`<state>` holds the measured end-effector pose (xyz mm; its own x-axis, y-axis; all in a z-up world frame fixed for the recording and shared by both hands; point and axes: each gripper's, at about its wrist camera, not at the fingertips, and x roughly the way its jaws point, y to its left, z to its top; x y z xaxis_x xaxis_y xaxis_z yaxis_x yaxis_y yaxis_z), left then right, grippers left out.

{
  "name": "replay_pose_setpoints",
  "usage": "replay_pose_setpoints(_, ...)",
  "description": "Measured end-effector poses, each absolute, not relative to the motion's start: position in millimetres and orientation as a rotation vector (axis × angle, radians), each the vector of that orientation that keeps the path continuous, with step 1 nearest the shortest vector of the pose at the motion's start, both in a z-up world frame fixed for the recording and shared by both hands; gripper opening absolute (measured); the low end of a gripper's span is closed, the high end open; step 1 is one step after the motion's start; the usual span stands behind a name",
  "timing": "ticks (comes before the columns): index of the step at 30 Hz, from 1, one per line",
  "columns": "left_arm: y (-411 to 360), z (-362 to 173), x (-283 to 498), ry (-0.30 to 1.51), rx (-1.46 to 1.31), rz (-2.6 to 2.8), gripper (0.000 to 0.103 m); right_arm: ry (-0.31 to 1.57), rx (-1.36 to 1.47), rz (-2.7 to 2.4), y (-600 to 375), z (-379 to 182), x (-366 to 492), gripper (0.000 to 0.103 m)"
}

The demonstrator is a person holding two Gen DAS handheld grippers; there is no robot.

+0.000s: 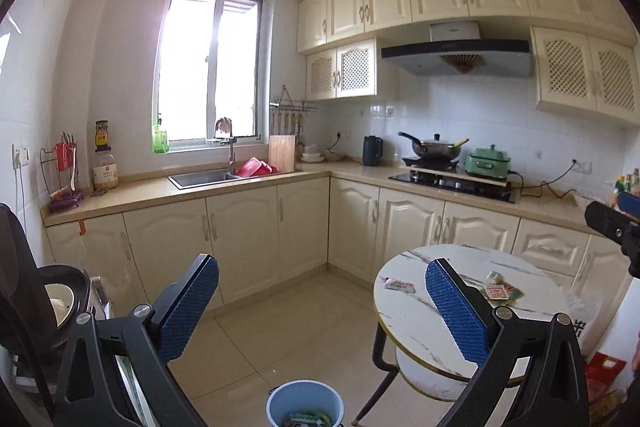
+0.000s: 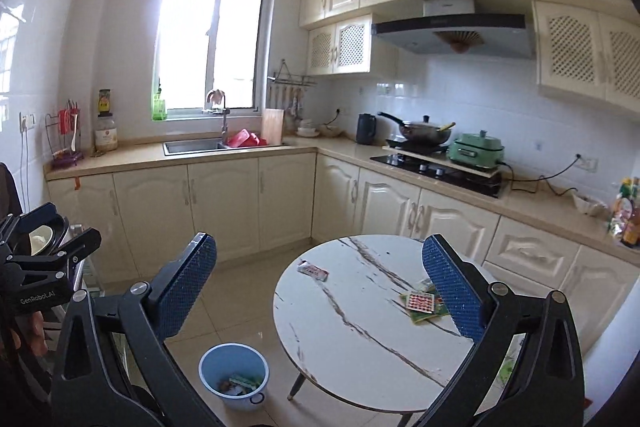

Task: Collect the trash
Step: 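Withdraw both tools from the bucket back toward the table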

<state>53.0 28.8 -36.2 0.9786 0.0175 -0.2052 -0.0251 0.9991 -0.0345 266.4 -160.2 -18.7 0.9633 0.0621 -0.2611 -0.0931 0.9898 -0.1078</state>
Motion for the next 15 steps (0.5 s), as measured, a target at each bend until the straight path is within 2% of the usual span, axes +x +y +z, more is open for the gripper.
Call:
replay_pose_setpoints(8,26,-50,-17,0.129,-0.013,-0.013,0.102,0.219,-0.066,0.044,-188,-12,246,0.103)
replay_pose_setpoints(15,25,-60,-2,0.15,0.011,-0.022,0.102,0.219,-0.045,0.009,-209,-14,241,0.103)
